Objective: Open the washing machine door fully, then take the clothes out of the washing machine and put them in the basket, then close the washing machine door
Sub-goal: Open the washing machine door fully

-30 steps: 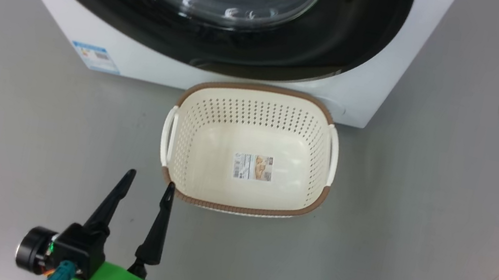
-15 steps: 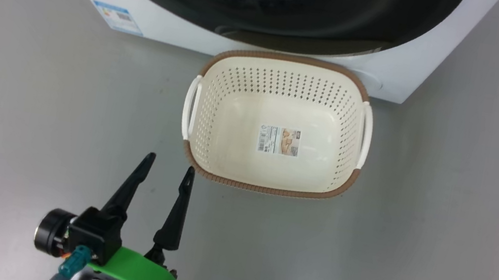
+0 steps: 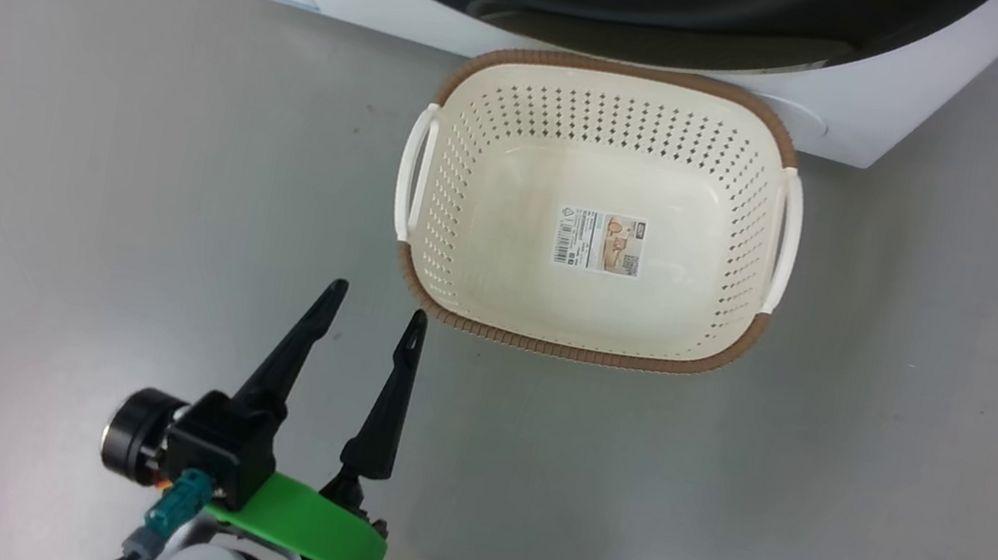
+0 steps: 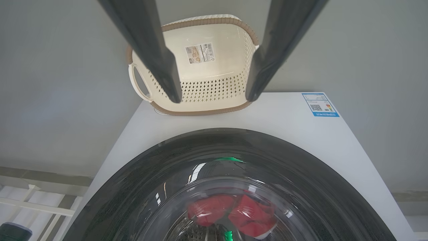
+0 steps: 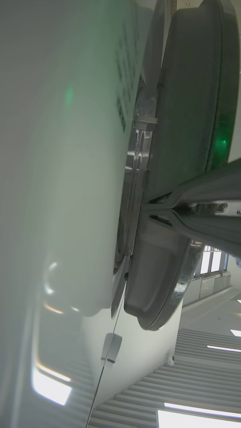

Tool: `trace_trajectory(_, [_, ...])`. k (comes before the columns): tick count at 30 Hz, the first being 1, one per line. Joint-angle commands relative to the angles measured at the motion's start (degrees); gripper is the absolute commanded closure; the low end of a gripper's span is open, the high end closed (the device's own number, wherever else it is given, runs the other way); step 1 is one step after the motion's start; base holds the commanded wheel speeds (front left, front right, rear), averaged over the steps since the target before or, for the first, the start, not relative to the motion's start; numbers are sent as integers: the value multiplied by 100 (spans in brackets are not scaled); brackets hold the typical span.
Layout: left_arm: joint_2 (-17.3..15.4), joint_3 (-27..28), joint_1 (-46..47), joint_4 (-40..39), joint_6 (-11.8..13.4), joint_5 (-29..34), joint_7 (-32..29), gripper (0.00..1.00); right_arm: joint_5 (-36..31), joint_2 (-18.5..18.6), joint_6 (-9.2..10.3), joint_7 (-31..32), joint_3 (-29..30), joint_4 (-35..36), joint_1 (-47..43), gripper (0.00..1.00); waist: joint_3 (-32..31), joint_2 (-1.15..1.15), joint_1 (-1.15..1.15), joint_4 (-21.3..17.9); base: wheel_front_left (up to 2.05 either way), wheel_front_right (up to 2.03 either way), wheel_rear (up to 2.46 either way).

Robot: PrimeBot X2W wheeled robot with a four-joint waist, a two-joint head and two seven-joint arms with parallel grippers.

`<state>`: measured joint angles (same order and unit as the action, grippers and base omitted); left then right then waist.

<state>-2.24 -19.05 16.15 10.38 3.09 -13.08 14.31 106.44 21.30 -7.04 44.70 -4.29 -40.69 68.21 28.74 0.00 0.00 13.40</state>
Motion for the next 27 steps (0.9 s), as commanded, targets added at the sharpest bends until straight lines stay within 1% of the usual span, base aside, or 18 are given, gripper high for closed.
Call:
trace_trajectory(1, [-64, 118, 98, -151, 58, -78, 69, 0, -56, -2, -45, 67, -57, 61, 145, 100, 69, 0, 0, 66, 0, 0, 0])
trace_trajectory(7, [-64, 26, 161, -172, 111, -157, 69, 0, -227, 3, -45, 106, -188, -143, 423, 100, 153, 0, 0, 146, 0, 0, 0])
trace_trajectory(12, [-64, -19, 194, -179, 151, -211, 69, 0, -324, -35, -45, 198, -273, -193, 467, 100, 154, 0, 0, 165, 0, 0, 0])
trace_trajectory(27, [-64, 47, 97, -111, 123, -164, 69, 0, -505, -288, -45, 504, -432, 181, -278, 100, -233, 0, 0, -21, 0, 0, 0])
